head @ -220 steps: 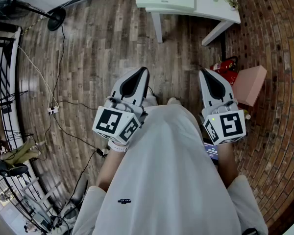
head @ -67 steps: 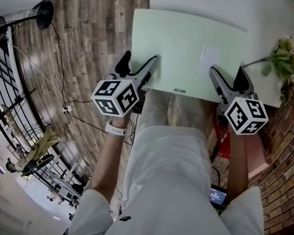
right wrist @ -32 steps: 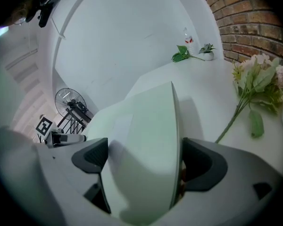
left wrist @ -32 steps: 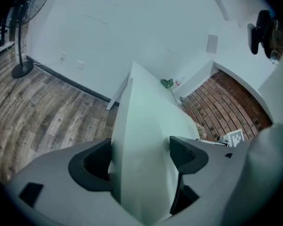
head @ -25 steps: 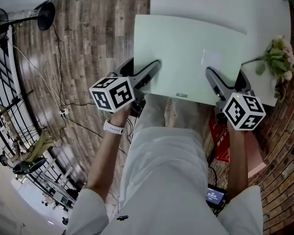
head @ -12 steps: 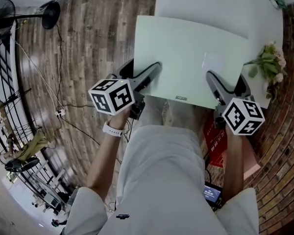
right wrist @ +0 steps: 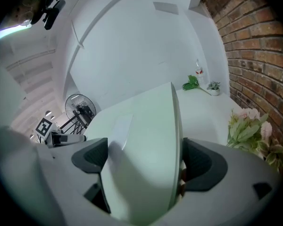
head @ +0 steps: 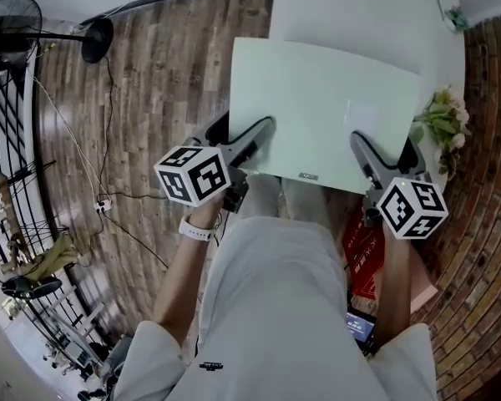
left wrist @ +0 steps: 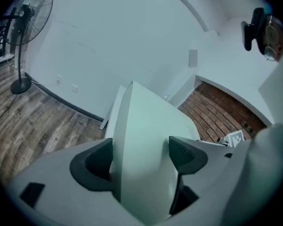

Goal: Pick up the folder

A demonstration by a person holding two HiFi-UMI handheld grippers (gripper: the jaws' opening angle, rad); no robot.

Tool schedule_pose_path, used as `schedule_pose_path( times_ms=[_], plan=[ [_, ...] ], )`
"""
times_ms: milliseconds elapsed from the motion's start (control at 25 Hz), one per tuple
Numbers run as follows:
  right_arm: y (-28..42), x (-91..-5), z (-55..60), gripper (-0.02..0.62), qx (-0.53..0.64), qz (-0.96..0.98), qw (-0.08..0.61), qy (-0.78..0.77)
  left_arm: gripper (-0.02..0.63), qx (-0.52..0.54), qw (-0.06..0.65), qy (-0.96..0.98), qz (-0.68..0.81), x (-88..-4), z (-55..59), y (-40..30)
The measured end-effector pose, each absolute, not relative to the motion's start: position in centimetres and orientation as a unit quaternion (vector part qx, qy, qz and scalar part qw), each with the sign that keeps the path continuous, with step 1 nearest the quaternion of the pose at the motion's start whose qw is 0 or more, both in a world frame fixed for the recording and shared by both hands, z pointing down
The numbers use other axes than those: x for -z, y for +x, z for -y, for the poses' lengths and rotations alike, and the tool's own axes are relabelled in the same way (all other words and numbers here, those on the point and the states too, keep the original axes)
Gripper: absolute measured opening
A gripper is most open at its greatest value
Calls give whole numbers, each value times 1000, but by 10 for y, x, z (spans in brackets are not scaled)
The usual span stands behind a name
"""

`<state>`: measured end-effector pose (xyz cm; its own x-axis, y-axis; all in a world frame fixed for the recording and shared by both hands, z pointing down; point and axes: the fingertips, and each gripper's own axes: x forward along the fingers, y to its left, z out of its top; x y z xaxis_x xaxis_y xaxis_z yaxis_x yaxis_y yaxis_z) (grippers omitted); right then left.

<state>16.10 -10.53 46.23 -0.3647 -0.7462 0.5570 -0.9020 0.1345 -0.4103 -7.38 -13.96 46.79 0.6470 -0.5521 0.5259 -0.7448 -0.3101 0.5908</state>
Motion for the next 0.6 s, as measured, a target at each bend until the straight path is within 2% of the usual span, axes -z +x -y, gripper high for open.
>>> schedule_pose_path(
  times_ms=[600],
  plan=[
    [153, -394, 122, 488, -297, 779, 79, 546, 380, -65, 371, 823, 426, -398, 148, -84]
  ],
)
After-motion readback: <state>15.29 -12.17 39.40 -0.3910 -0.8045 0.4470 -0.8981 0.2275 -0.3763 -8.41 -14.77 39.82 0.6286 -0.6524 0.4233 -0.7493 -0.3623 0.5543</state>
